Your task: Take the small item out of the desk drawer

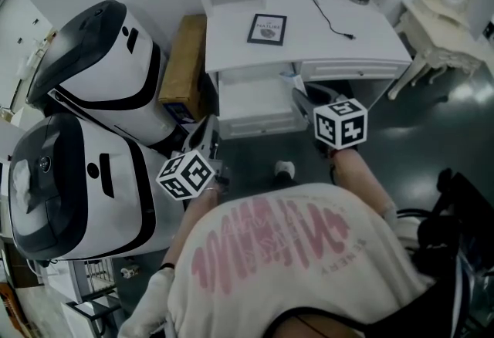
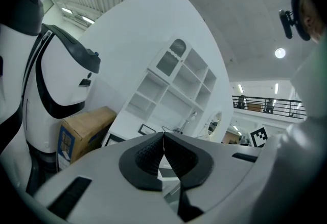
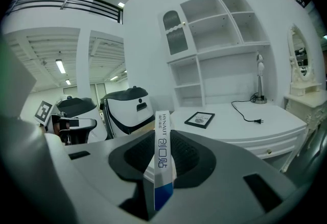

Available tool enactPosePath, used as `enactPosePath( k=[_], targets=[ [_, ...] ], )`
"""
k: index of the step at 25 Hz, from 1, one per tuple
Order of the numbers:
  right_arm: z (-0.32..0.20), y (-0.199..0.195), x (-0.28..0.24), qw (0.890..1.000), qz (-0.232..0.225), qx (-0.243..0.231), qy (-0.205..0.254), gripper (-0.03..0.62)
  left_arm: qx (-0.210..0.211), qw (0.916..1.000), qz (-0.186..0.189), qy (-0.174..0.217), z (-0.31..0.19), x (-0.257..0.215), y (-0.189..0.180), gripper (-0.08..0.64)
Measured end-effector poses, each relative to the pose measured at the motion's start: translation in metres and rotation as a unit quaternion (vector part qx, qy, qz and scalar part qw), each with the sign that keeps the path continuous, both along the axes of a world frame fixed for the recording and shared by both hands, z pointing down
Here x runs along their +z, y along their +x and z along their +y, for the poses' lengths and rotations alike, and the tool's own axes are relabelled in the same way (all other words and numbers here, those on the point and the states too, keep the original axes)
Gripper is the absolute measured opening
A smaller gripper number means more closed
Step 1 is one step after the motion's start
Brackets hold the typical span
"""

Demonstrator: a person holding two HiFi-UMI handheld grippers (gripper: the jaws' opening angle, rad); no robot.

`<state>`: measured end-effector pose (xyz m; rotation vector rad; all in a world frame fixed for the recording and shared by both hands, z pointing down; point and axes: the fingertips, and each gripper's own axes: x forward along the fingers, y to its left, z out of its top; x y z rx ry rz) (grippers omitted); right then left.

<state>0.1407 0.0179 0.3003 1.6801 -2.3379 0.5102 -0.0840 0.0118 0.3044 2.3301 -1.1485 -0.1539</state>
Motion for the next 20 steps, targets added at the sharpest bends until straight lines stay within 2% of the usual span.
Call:
enactPosePath(
  k=[20],
  targets=[
    [-0.011, 0.007, 0.014, 1.0, 0.009, -0.007, -0.013, 0.104, -0.001, 1.0, -0.005, -0.003, -0.013, 0.008, 0.008, 0.029]
  ],
)
